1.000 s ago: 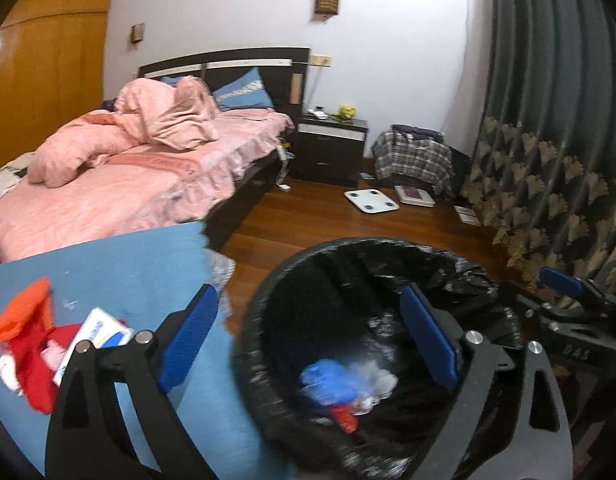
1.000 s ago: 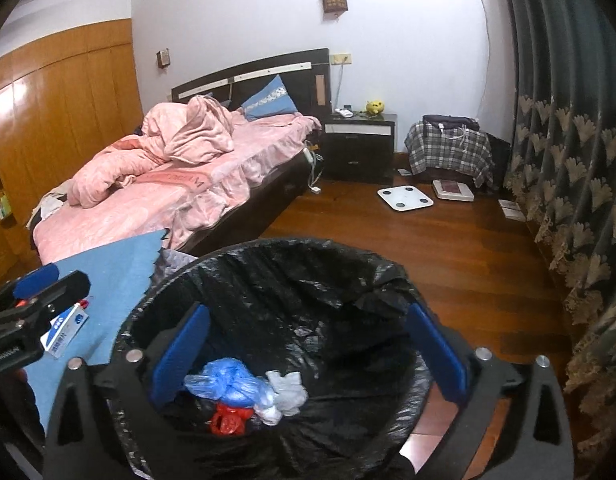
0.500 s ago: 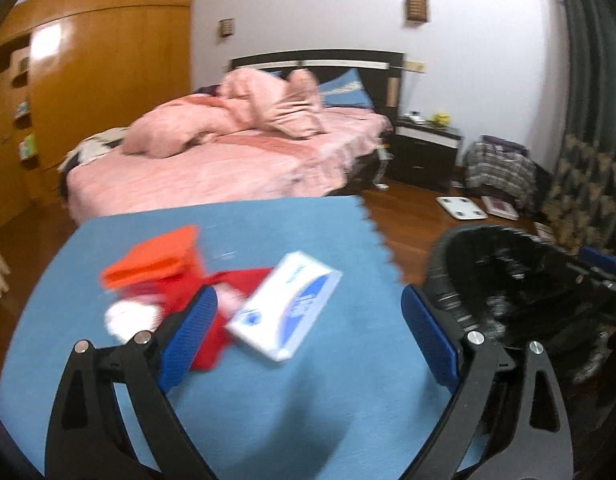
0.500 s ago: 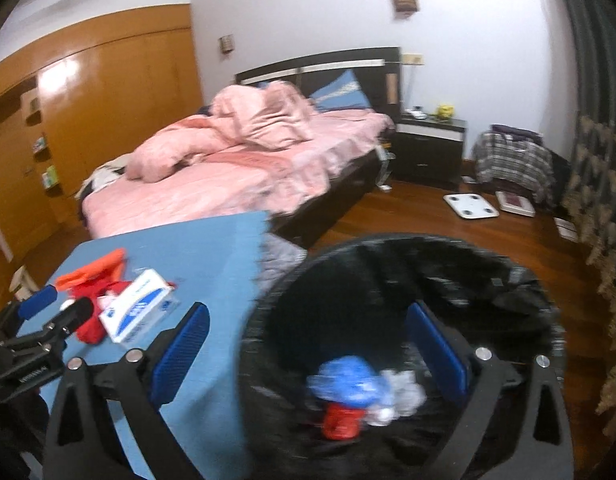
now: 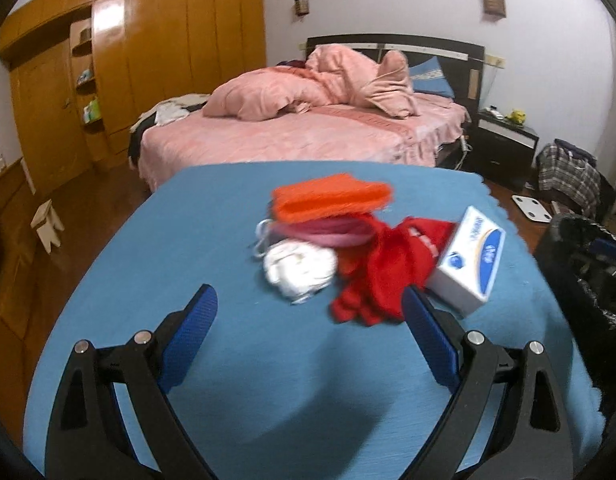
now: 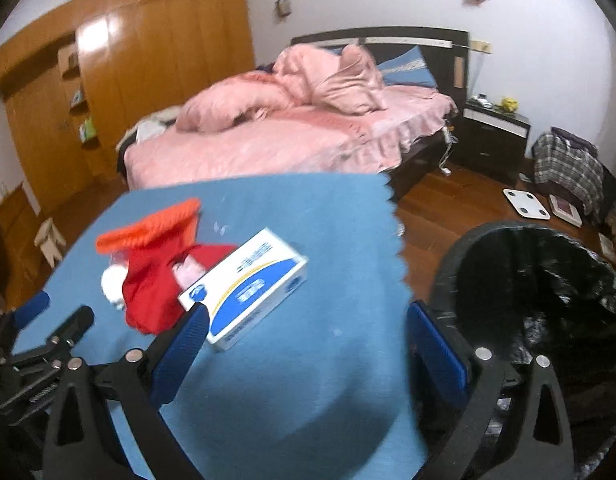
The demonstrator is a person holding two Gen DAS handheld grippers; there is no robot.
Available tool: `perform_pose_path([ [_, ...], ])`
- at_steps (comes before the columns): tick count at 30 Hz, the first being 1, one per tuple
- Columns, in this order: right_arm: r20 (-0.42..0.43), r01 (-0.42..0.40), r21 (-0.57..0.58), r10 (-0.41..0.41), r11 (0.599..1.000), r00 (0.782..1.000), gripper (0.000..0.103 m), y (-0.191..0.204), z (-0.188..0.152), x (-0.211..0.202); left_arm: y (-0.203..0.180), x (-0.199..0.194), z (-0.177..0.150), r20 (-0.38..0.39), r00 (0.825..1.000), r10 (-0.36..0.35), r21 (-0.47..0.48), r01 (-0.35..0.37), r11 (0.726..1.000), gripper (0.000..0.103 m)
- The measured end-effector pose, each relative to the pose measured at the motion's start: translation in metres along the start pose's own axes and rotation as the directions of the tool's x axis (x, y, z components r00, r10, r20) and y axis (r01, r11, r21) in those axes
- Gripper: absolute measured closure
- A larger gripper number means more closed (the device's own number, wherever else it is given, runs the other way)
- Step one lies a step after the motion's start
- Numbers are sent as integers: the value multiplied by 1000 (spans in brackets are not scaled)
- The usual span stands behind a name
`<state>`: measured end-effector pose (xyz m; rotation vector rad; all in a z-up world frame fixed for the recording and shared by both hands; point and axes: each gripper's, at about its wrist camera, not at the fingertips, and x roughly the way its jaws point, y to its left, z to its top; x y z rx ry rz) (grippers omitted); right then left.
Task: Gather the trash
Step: 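Return both tools to the table and approach the white-blue alcohol pad box with the right tool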
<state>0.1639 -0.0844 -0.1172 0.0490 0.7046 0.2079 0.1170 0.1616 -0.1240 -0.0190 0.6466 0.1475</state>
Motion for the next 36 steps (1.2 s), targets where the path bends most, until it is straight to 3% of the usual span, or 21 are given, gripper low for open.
perform_pose_path([
  [10,-89,-12,-48,8,999,996,6,32,-10,41,24,14,-7,-26,999,30,-33,-31,999,12],
  [19,-147,25,-104,-40,994,988,6,45,-15,64,28,19,-8,-38,999,24,-54,-26,998,12],
  [29,-151,111,-153,-134,982,979,6,18,-18,59,24,24,-9,-55,998,22,-55,-25,998,12],
  [36,-128,49,-90,-60,995,990,6,16,-8,53,20,26,-9,-56,998,23,-51,-25,998,12],
])
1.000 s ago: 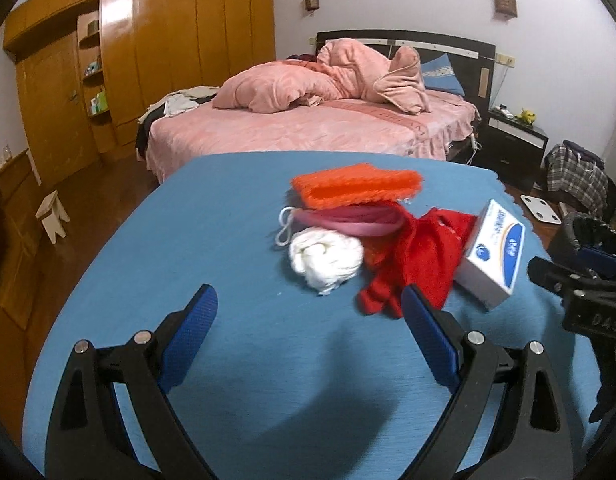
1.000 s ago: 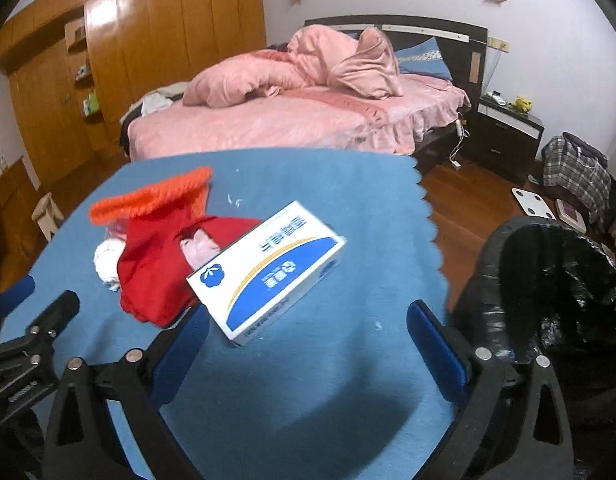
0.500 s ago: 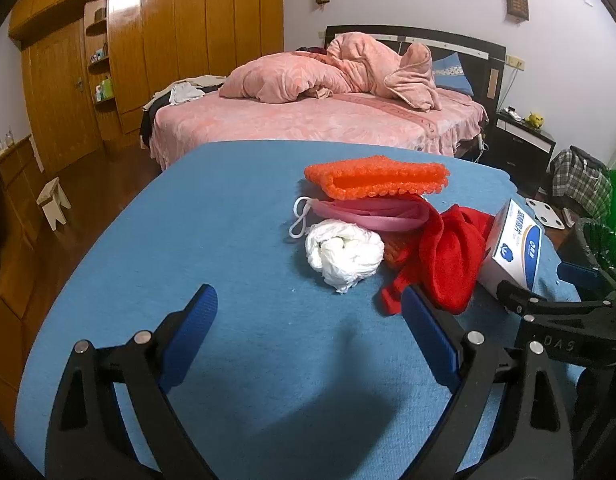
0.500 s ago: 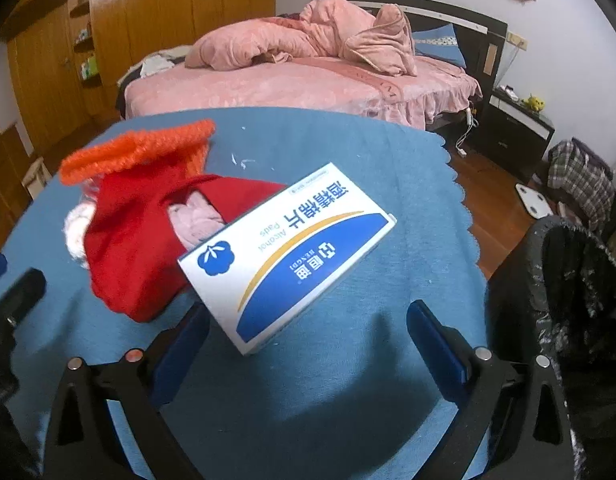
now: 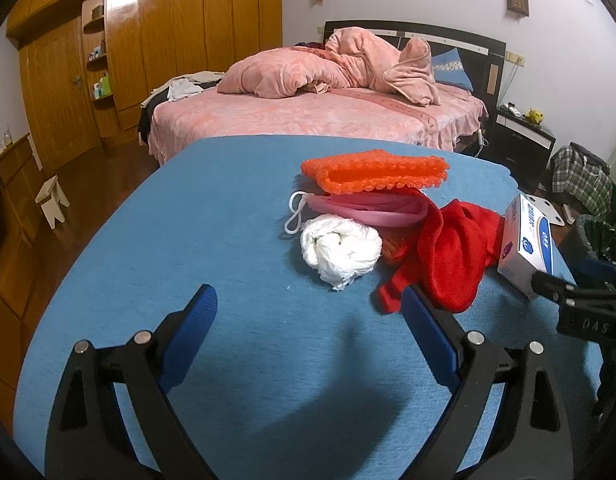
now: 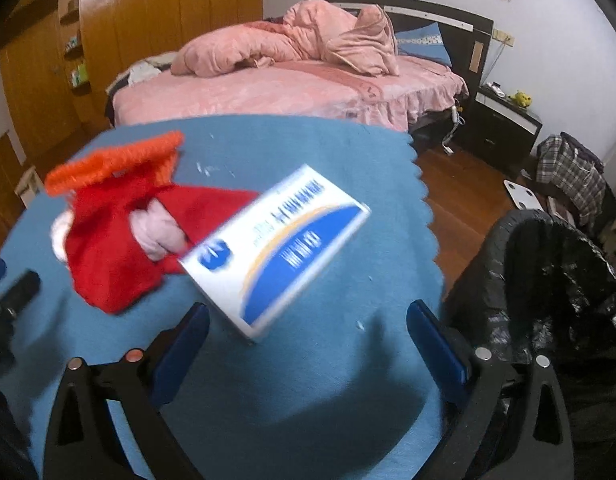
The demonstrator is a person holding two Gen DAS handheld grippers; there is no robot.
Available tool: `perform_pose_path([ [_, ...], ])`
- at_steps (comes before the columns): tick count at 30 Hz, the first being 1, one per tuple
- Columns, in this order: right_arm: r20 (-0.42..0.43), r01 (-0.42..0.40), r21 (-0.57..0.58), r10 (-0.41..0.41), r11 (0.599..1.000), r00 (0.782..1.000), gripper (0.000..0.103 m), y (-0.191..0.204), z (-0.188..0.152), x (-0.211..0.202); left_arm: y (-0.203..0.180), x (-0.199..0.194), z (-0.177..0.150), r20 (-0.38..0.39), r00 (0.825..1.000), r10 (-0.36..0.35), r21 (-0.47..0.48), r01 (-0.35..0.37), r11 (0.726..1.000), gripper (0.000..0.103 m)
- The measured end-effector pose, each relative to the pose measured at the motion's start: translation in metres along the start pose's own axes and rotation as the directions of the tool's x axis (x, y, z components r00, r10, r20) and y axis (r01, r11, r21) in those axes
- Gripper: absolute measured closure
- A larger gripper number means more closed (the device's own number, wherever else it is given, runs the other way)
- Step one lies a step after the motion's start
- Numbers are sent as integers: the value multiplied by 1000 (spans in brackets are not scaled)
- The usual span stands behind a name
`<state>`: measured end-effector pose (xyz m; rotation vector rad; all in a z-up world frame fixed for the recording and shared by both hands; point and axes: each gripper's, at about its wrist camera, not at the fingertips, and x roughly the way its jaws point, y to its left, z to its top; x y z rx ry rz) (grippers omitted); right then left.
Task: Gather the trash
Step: 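Return both tools to the table and approach the white-blue alcohol pad box with the right tool, then grasp the alcohol pad box with the right tool while the left tool grasps the red cloth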
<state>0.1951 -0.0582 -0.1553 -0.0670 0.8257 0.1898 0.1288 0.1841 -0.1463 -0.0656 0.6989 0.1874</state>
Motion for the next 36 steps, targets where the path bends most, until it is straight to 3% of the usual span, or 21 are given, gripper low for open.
perform_pose_path([
  [4,12,-19,22,18,1000,1000,6,12,12,6,-2,0,-1,4,1000,1,5,-1,1000,12],
  [11,-22,31,84,-29,996,999,6,11,23,25,-1,2,-2,-4,1000,-2,-7,2,1000,12],
  [20,-67,41,16,-40,999,997,7,-4,3,16,-5,3,-2,-8,1000,-6,5,6,1000,12],
  [30,-13,2,19,-2,1000,1000,7,-5,6,11,-6,3,-2,-4,1000,-12,3,12,1000,12],
  [31,-15,13,16,-12,1000,1000,8,-2,8,14,-6,4,-2,-3,1000,-12,4,12,1000,12],
  [34,-53,-21,40,24,999,998,31,-1,13,26,-6,3,-2,-1,1000,-15,1,15,1000,12],
  [36,-72,-46,47,49,998,996,35,-1,13,30,-5,3,-2,-2,1000,-16,-6,16,1000,12],
])
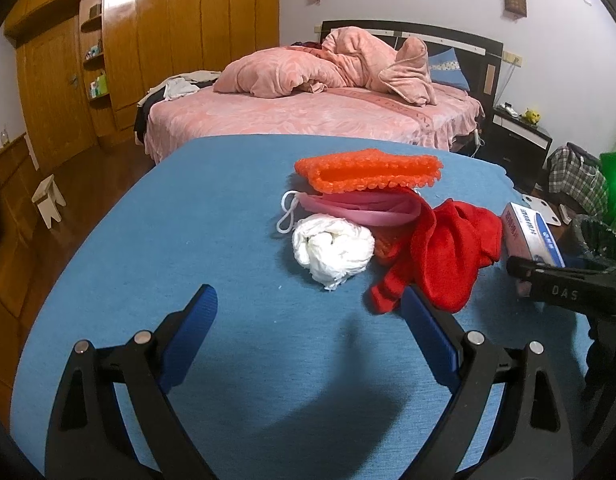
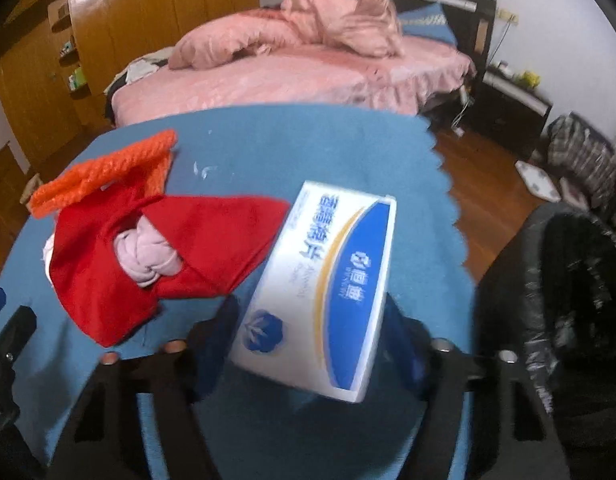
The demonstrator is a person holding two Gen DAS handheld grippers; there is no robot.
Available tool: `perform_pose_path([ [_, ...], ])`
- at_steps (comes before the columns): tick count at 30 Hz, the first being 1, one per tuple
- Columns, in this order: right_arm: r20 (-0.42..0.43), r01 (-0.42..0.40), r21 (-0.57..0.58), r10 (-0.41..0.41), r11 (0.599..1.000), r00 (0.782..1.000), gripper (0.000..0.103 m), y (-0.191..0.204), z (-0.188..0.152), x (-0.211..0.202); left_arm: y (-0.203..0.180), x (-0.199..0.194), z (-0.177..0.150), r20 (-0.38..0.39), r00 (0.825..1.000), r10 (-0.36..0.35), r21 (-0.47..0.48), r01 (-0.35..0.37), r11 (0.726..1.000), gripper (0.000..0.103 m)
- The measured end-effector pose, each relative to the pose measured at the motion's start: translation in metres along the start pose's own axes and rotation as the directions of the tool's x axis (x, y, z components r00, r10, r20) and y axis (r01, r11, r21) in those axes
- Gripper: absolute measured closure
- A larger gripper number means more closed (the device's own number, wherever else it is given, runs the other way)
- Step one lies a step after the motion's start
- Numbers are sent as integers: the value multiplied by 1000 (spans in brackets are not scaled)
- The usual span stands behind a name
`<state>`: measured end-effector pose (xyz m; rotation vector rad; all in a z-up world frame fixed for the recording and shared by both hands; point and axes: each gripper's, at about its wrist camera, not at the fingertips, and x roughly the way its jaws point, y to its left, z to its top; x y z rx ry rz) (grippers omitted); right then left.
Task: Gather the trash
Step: 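Grasp the alcohol pad box with the right tool while the left tool grasps the red cloth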
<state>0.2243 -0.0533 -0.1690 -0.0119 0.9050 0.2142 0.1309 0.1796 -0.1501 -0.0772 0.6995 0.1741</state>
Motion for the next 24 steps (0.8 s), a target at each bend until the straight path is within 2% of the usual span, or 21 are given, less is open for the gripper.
perform_pose_path([
  [5,2,-95,-94,95,991,995,36,7,-10,-8,2,1,1,-4,1000,-2,-11,2,1000,12],
  [8,3,-96,-99,96,990,995,35,5,-17,-12,1,2,2,-4,1000,-3,-4,3,1000,12],
  [10,7,-90,-89,91,992,996,26,4,-17,-13,0,3,2,-7,1000,-2,5,2,1000,12],
  [13,9,-88,-57,89,994,996,24,5,-12,-10,-2,2,2,-4,1000,-1,10,1,1000,12],
  [15,-11,-89,-50,89,995,996,30,7,-11,-6,-2,1,1,-3,1000,-7,6,7,1000,12],
  [16,-19,-88,-53,87,995,996,39,8,-12,-5,-4,1,2,-2,1000,-16,3,16,1000,12],
  [19,-20,-97,-48,96,994,995,41,5,-13,-10,-8,0,2,1,999,-51,-3,51,999,13],
  [22,1,-95,-36,95,995,996,42,-4,-11,-20,-19,3,6,-1,995,-98,-3,98,995,23],
  [24,15,-94,-30,95,995,995,42,-10,-9,-27,-27,7,9,1,993,-121,-5,121,993,25],
])
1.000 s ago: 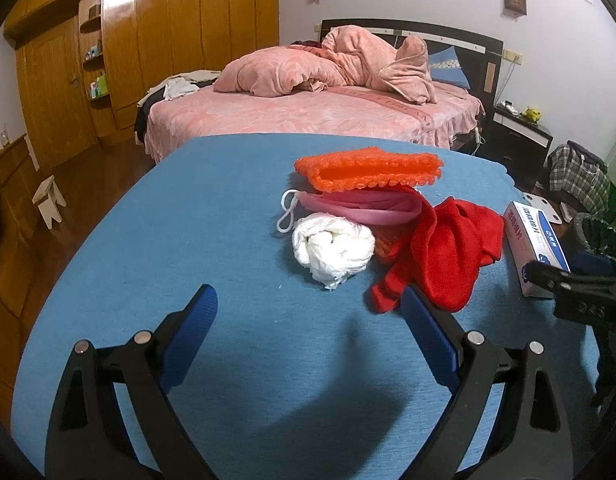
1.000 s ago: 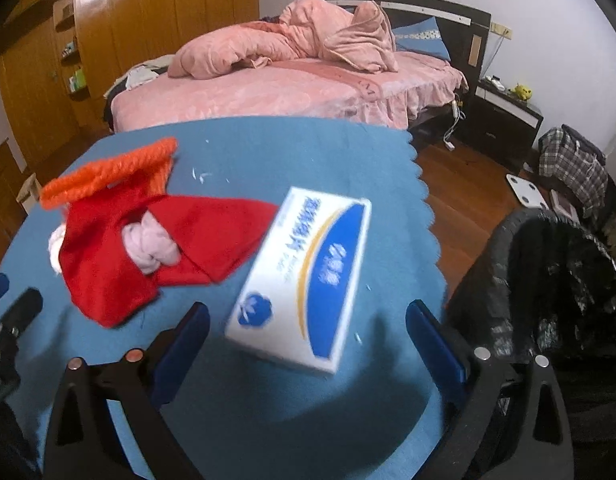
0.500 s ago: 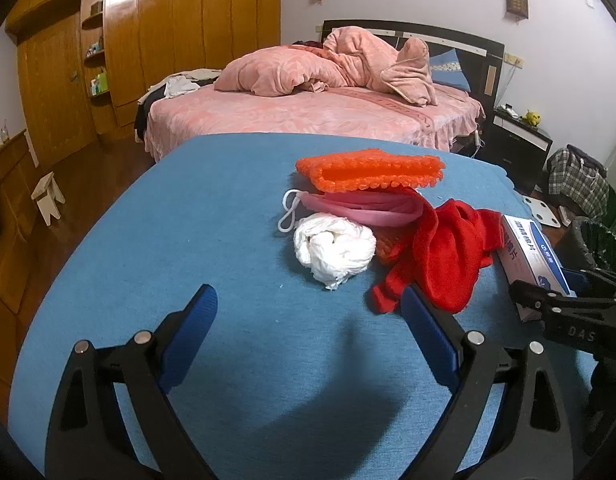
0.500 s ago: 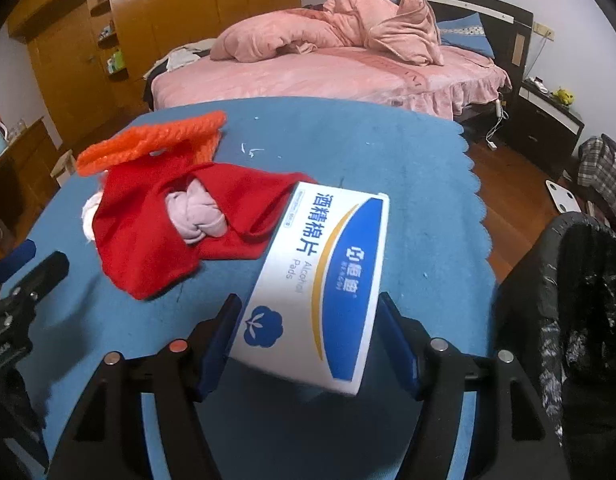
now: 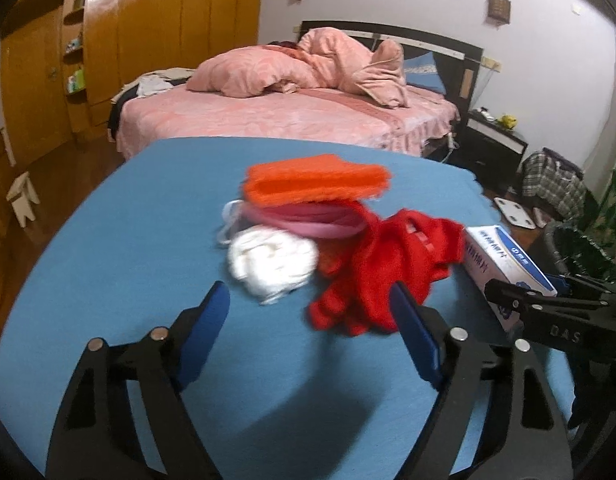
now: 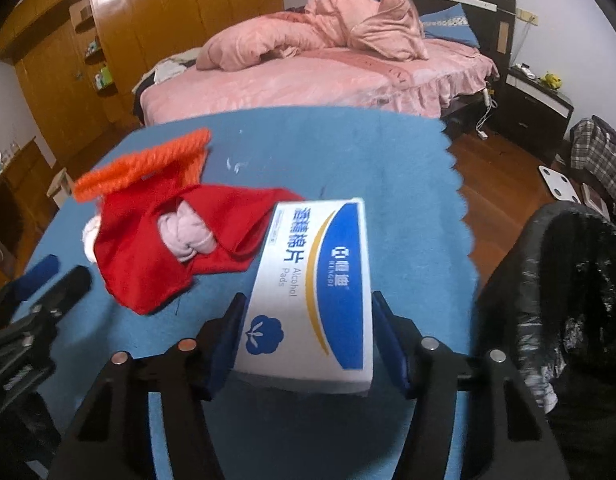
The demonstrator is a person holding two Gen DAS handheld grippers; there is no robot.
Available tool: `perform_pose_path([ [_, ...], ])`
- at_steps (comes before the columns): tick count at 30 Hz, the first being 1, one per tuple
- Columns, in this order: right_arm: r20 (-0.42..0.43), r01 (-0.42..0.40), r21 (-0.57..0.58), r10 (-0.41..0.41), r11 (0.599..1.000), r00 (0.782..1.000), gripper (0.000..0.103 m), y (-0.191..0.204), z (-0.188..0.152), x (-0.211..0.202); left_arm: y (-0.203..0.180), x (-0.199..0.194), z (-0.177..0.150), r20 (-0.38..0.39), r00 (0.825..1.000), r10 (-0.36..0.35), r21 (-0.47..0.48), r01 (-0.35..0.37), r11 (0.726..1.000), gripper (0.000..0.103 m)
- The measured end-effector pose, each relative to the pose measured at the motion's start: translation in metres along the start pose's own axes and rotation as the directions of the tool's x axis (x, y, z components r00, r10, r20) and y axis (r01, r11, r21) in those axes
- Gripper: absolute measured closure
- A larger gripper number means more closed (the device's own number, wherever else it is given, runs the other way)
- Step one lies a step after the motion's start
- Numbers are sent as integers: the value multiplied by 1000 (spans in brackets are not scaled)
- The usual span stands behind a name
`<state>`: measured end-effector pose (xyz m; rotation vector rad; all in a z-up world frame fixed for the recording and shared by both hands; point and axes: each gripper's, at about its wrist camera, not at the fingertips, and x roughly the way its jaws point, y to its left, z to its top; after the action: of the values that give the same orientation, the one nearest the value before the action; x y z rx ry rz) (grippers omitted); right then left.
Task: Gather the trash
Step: 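Grasp the alcohol pad box with the right tool while the left tool grasps the red cloth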
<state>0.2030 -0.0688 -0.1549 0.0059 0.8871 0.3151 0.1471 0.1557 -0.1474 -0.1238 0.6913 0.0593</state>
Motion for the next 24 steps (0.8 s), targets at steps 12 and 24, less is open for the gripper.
perform_pose_path([
  [12,-5,0,-17,0,1000,1000,44,-6,-6,-4,-36,36,15,-50,995,-86,64,89,994,92],
  [24,-3,-10,-17,10,1000,1000,32,-6,-9,1,-28,-9,-9,-27,991,-133,53,134,990,91],
])
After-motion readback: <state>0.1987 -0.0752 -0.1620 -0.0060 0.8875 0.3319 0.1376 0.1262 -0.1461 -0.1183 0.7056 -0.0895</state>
